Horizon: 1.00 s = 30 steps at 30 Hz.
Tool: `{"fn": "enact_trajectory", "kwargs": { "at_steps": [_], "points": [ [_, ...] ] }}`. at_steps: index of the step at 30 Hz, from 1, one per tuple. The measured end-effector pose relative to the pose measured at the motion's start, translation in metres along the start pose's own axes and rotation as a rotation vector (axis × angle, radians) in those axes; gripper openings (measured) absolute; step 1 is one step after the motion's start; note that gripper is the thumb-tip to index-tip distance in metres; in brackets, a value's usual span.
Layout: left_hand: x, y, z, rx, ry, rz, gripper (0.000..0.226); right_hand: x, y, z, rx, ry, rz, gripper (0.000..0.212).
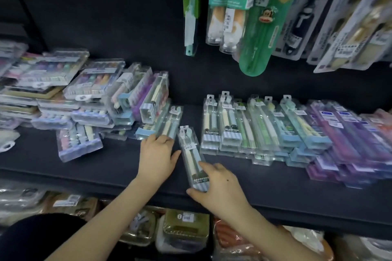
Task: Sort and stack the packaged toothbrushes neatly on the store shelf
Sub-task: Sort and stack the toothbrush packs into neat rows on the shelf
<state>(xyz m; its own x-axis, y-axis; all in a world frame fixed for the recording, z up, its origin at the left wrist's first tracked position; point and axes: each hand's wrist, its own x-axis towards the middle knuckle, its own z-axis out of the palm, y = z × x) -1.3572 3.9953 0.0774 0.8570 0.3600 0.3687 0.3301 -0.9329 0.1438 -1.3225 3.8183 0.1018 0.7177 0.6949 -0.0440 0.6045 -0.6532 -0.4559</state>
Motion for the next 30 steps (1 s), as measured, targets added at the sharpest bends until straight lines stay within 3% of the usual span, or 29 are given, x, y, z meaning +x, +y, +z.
{"fn": "enact_trajectory", "kwargs": {
  "at_steps": [5, 12, 20, 25, 30],
  "points": [
    [-0.020, -0.007, 0.000, -0.217, 0.045, -0.151, 0.028, -0.017, 0.002, -0.009, 0.070, 0.038, 0.035, 0.062],
    [-0.024, 0.001, -0.010, -0.255, 0.013, -0.291, 0.042, -0.037, 0.001, -0.027, 0.263, 0.199, 0.041, 0.057],
    [-0.019, 0.030, -0.033, -0.624, 0.147, -0.491, 0.035, -0.036, 0.022, -0.064, 0.252, 0.400, 0.078, 0.054],
    [0.009, 0.056, -0.036, -0.574, 0.258, -0.340, 0.041, -0.024, 0.036, -0.080, 0.157, 0.500, 0.112, 0.053],
    [0.045, 0.087, -0.016, -0.458, 0.130, -0.224, 0.045, 0.001, 0.049, -0.093, 0.120, 0.522, 0.186, 0.054]
  ]
}}
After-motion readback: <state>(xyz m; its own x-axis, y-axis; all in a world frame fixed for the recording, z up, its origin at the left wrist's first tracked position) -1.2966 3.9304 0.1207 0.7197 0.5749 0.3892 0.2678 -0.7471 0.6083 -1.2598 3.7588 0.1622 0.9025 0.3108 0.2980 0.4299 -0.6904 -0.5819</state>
